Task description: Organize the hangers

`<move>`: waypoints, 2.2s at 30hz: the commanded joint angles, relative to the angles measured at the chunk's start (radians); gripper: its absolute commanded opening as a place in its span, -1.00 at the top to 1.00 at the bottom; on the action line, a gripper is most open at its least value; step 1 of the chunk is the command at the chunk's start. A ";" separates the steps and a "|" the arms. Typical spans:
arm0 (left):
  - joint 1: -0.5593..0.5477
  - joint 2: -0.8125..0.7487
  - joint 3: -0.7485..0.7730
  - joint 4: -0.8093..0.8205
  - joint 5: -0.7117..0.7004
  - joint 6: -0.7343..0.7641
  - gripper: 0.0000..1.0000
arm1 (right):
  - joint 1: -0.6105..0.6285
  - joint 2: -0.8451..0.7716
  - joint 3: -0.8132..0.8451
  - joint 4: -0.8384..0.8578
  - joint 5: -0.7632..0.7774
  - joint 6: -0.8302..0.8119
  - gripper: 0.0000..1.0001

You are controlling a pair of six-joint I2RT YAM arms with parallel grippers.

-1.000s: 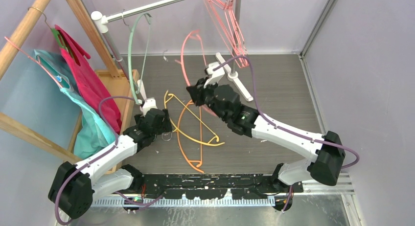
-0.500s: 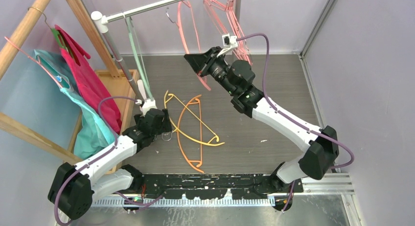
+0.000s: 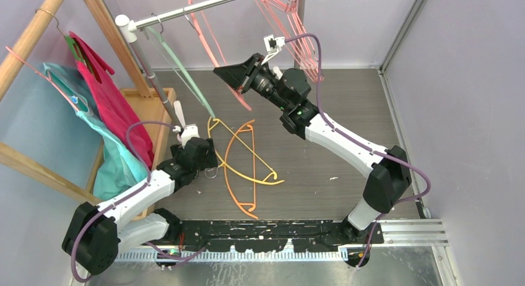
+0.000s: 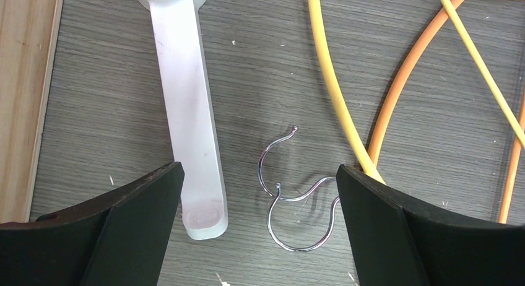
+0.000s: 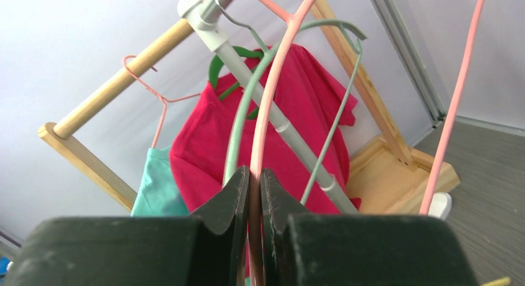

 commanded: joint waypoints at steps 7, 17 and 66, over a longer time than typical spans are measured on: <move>0.007 0.023 0.012 0.052 -0.021 0.015 -0.96 | 0.002 0.028 0.130 0.138 -0.036 0.027 0.98; 0.007 0.006 0.006 0.043 -0.025 0.013 -0.96 | 0.001 0.190 0.278 0.086 -0.049 0.068 0.98; 0.007 0.043 0.058 0.007 -0.004 -0.007 -0.96 | 0.342 -0.009 -0.576 -0.385 0.425 -0.521 -0.37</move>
